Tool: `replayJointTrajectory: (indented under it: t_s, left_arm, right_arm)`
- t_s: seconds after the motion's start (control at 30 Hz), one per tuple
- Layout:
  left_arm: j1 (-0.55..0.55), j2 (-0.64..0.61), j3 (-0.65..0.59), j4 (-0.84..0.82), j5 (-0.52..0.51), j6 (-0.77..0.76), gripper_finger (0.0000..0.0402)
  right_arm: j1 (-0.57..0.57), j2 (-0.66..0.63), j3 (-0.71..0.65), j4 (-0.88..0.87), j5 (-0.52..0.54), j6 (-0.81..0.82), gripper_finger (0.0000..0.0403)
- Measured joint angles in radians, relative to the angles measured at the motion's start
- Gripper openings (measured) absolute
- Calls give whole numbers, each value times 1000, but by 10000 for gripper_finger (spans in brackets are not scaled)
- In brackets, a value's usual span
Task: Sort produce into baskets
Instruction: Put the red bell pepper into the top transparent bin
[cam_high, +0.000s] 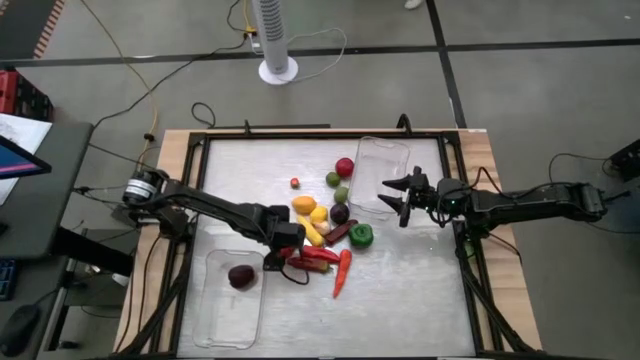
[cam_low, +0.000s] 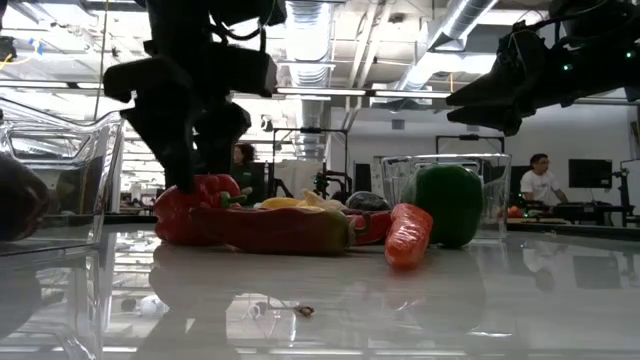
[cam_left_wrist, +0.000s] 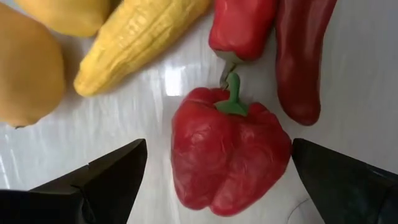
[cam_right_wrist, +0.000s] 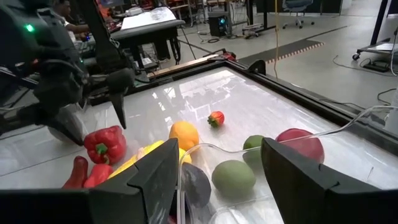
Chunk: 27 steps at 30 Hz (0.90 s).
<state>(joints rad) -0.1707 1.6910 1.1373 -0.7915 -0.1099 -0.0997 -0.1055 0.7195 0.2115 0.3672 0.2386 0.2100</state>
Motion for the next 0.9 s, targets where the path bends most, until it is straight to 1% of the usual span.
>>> replayJointTrajectory:
  t_s: [0.1,0.27,0.4,0.6,0.73,0.83,0.9]
  left_arm:
    - [0,-2,-5,9,28,30,386]
    - [0,5,-11,12,8,68,374]
    - [0,24,-12,26,-18,118,346]
    - [0,31,-9,50,-21,142,288]
    - [0,30,23,3,-20,141,263]
    - [2,29,86,-93,-42,145,263]
    - [7,29,139,-142,-88,146,269]
  right_arm:
    - [0,0,0,0,0,0,256]
    - [0,0,0,1,-1,0,256]
    - [0,0,0,4,-1,0,256]
    - [0,0,0,3,-2,2,256]
    - [0,0,0,3,-2,2,256]
    - [0,0,0,5,-2,2,256]
    - [0,0,0,7,-2,2,256]
